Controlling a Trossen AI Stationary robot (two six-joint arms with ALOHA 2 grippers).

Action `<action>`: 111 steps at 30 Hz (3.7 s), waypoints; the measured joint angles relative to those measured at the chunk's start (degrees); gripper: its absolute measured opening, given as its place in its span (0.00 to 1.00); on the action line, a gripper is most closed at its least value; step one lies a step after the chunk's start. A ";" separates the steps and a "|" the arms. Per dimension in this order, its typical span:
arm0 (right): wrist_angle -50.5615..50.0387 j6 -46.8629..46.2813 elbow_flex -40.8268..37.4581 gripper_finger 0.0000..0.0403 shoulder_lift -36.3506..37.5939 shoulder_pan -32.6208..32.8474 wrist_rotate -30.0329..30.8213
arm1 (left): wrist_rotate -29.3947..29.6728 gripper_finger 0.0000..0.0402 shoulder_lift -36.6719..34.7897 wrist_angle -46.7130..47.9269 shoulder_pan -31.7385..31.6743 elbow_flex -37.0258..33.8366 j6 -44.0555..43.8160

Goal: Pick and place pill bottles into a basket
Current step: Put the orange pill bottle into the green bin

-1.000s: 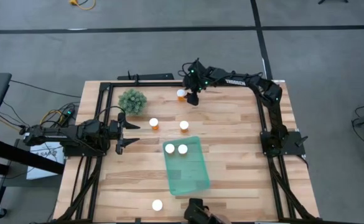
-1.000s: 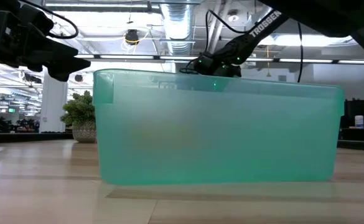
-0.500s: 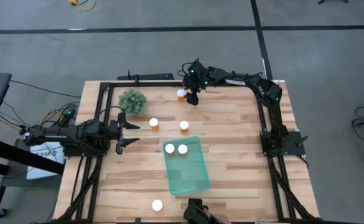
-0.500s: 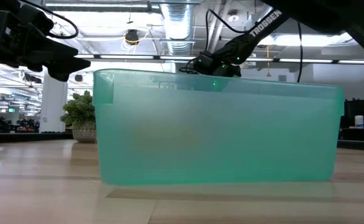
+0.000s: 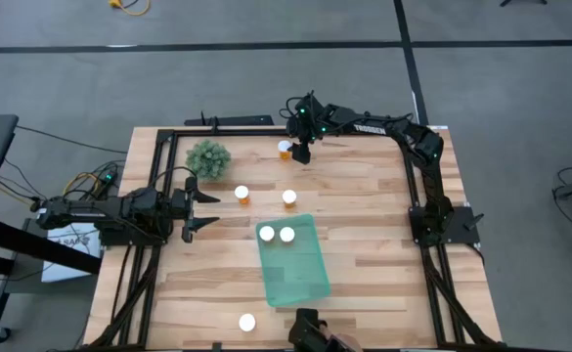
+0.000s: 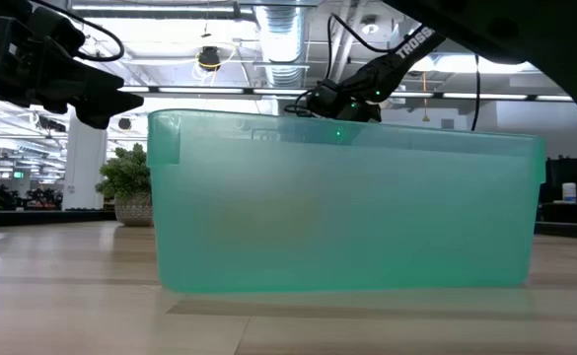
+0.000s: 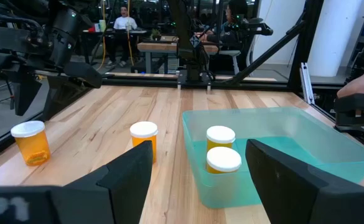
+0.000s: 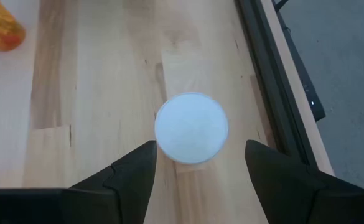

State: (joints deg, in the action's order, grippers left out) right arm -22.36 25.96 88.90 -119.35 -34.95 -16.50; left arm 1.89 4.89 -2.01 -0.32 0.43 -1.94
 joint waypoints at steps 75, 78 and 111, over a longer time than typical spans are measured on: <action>15.29 -18.14 -4.88 0.59 3.00 0.75 -6.18 | 0.02 0.62 -0.02 0.01 0.00 0.00 -0.01; 19.65 -18.36 -11.42 0.59 7.89 0.04 -6.14 | 0.01 0.62 -0.02 0.01 0.02 0.00 -0.01; 47.70 -22.87 -38.95 0.59 15.82 1.74 3.41 | 0.01 0.62 -0.02 -0.02 0.02 0.01 -0.01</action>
State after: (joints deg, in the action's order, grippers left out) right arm 25.34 3.08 49.95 -103.53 -33.21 -13.09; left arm 1.90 4.86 -2.02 -0.30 0.44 -1.95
